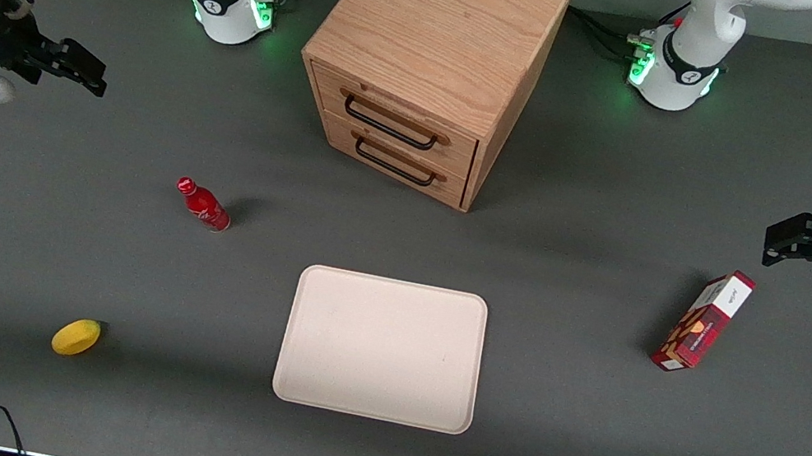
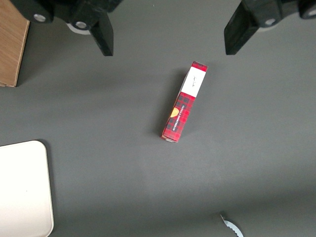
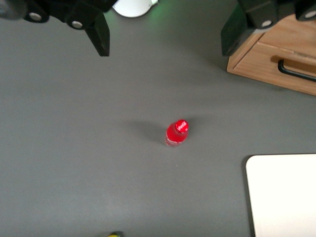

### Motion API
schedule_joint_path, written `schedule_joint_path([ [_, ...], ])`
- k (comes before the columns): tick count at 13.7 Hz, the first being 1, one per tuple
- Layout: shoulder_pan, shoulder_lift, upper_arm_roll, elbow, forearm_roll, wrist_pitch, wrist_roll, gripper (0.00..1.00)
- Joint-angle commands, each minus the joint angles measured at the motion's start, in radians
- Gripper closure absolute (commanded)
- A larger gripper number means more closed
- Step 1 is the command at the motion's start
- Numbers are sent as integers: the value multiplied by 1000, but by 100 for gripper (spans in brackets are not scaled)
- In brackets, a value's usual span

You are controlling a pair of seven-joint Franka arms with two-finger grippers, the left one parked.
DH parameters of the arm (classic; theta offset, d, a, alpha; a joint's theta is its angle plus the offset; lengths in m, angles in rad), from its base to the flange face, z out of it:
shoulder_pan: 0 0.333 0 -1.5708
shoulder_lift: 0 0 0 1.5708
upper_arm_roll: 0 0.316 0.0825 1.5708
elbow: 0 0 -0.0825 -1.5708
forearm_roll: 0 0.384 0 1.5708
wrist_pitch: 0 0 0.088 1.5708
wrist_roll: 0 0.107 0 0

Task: Place coke bottle on tray
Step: 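Move the right gripper toward the red Coca-Cola bottle lying on the table, then close the right gripper around the bottle's body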

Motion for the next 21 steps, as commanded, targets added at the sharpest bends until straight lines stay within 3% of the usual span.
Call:
schedule_joint_path([
  [1,16,12,16,-211,21,271,32,0],
  [3,18,32,38,-360,18,513,83,0],
  [7,18,132,53,-480,7,799,104,0],
  [15,18,127,74,-569,7,847,146,0],
  [16,18,120,74,-574,7,850,146,4],
  [18,18,111,76,-588,5,851,146,21],
  [19,18,109,76,-588,5,851,144,32],
  [21,18,107,76,-588,5,851,143,65],
])
